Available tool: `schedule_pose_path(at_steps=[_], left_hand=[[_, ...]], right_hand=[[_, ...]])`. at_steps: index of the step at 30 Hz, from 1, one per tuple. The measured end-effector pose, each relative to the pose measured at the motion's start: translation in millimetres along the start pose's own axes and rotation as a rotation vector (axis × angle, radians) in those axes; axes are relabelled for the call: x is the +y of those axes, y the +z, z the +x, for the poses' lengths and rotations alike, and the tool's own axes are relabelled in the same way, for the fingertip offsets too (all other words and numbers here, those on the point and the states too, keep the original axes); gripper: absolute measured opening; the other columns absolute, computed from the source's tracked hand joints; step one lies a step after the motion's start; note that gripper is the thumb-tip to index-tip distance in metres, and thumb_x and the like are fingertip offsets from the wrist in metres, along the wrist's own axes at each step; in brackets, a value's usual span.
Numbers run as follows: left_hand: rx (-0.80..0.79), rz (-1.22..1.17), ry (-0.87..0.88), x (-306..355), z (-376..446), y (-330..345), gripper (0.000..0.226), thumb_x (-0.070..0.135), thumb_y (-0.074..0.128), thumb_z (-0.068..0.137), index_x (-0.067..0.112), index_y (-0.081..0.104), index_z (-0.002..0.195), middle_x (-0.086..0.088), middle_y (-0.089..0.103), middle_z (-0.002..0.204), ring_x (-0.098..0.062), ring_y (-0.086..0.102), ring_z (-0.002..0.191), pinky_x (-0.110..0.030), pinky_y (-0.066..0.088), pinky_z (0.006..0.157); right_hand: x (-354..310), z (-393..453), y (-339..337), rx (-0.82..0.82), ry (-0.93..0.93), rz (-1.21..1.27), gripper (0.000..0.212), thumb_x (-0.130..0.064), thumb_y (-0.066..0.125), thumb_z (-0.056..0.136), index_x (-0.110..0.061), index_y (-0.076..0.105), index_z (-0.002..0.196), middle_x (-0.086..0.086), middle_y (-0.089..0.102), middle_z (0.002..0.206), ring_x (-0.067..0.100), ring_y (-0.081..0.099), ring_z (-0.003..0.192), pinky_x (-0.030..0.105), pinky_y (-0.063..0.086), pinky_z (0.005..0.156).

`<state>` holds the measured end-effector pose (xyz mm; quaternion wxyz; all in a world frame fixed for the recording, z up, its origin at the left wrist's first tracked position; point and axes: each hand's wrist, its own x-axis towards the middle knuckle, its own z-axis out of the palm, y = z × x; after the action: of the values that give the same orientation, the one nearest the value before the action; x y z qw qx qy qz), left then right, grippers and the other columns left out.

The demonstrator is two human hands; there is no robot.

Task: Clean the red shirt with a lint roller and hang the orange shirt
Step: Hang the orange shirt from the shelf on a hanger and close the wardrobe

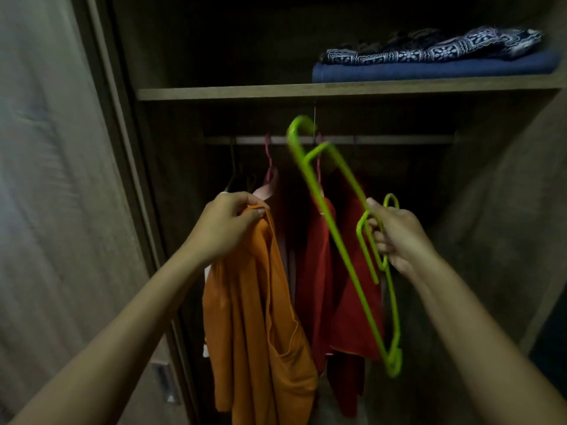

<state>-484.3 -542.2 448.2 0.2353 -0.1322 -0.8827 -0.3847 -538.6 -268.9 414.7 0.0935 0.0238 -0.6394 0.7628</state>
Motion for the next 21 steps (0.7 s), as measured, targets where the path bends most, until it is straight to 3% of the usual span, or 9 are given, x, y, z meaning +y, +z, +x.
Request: schedule_pose_path(at_steps=[4, 9, 12, 16, 21], left_hand=[[0.000, -0.147, -0.096, -8.1, -0.3, 5.4, 0.014, 0.023, 0.060, 0.092, 0.025, 0.071, 0.099, 0.002, 0.071, 0.093, -0.010, 0.068, 0.086, -0.030, 0.055, 0.079], [-0.047, -0.211, -0.089, -9.6, -3.6, 12.2, 0.011, 0.020, 0.063, 0.090, 0.025, 0.072, 0.093, -0.003, 0.074, 0.079, -0.004, 0.066, 0.071, -0.020, 0.049, 0.066], [-0.100, -0.236, -0.067, -8.3, -7.6, 10.6, 0.012, 0.020, 0.062, 0.091, 0.023, 0.072, 0.095, -0.002, 0.075, 0.081, -0.006, 0.068, 0.074, -0.021, 0.050, 0.069], [-0.167, -0.267, -0.010, -5.0, -13.2, 1.8, 0.014, 0.018, 0.059, 0.093, 0.021, 0.072, 0.098, 0.003, 0.075, 0.087, -0.008, 0.070, 0.083, -0.017, 0.051, 0.070], [-0.143, -0.348, -0.008, 0.3, -16.8, -6.5, 0.014, 0.015, 0.061, 0.092, 0.018, 0.073, 0.096, -0.002, 0.074, 0.088, -0.010, 0.070, 0.084, -0.018, 0.052, 0.071]], right_hand=[[-20.6, -18.0, 17.3, 0.037, 0.060, 0.410, 0.035, -0.027, 0.049, 0.101, -0.016, 0.051, 0.068, -0.009, 0.041, 0.039, 0.000, 0.026, 0.027, 0.012, 0.014, 0.027], [-44.5, -36.7, 45.5, 0.219, -0.111, 0.631, 0.033, -0.031, 0.042, 0.104, -0.016, 0.050, 0.076, -0.009, 0.038, 0.039, 0.003, 0.031, 0.031, 0.015, 0.018, 0.030], [-46.2, -46.7, 55.9, 0.334, -0.284, 0.592, 0.031, -0.035, 0.040, 0.104, -0.014, 0.052, 0.084, -0.009, 0.041, 0.044, 0.004, 0.037, 0.037, 0.018, 0.023, 0.036], [-25.3, -60.2, 66.5, 0.374, -0.516, 0.356, 0.035, -0.036, 0.037, 0.104, -0.017, 0.052, 0.078, -0.006, 0.046, 0.050, 0.008, 0.043, 0.042, 0.021, 0.032, 0.039], [23.2, -63.7, 77.4, 0.353, -0.583, 0.100, 0.034, -0.029, 0.036, 0.105, -0.012, 0.052, 0.080, 0.002, 0.048, 0.055, 0.010, 0.049, 0.044, 0.019, 0.040, 0.043]])
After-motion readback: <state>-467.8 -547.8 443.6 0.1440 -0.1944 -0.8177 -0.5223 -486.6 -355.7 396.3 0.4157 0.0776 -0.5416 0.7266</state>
